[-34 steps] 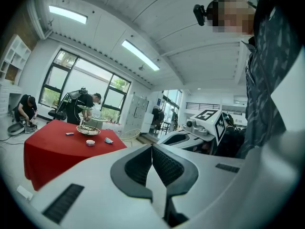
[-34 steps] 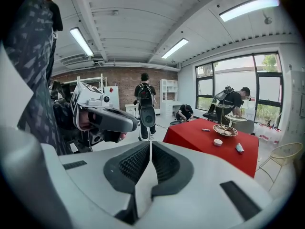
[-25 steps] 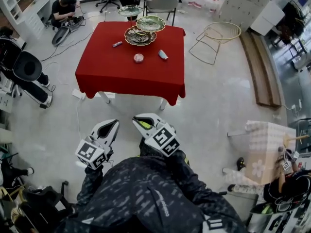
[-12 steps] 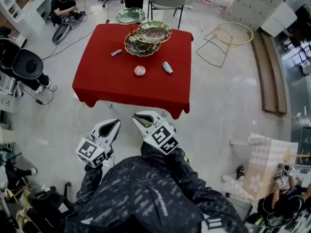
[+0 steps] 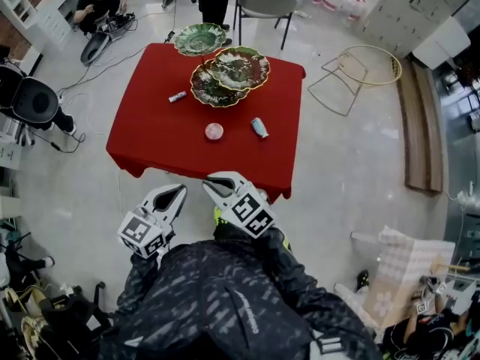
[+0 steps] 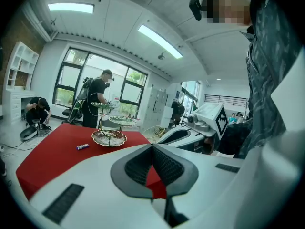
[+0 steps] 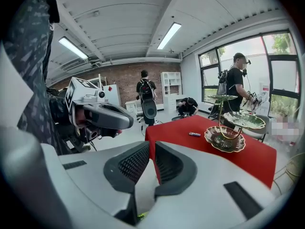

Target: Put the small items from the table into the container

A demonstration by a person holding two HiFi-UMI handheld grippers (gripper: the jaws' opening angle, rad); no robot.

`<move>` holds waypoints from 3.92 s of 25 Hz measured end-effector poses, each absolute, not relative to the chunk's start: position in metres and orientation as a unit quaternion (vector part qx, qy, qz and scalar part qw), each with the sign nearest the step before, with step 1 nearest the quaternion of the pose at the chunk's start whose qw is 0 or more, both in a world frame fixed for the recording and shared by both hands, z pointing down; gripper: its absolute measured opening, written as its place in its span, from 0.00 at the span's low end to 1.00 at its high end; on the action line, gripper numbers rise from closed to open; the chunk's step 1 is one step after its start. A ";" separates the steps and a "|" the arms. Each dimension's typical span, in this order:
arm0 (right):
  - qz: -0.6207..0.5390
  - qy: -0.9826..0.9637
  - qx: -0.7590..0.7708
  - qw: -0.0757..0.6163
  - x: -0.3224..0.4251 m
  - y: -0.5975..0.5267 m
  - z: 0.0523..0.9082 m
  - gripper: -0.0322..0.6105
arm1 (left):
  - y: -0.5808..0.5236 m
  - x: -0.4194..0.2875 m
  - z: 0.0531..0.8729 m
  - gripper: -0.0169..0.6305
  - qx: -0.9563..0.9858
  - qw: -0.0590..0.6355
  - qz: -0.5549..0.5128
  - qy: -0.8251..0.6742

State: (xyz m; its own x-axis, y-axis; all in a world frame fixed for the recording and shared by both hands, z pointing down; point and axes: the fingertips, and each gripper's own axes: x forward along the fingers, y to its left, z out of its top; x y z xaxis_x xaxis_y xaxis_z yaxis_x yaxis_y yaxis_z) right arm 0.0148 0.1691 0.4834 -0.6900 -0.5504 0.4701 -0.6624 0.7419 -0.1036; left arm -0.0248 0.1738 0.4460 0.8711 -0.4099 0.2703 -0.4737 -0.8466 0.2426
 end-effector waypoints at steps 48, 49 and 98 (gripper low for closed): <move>0.229 -0.829 0.398 0.319 0.076 -0.002 0.681 0.50 | 0.027 -0.048 0.494 0.04 0.943 0.207 0.142 -0.216; 0.230 -0.828 0.401 0.319 0.077 -0.005 0.683 0.51 | 0.026 -0.049 0.495 0.04 0.943 0.209 0.144 -0.217; 0.237 -0.809 0.411 0.346 0.081 -0.043 0.724 0.57 | 0.006 -0.063 0.498 0.04 0.934 0.222 0.157 -0.231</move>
State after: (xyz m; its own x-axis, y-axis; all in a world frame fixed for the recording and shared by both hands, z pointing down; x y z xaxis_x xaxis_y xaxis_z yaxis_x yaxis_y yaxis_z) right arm 0.0809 -0.0429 0.7243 -0.4226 -0.5012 0.7551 -0.8292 0.5501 -0.0989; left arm -0.0635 0.0063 0.4978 0.8438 -0.3617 0.3964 -0.5011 -0.7952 0.3412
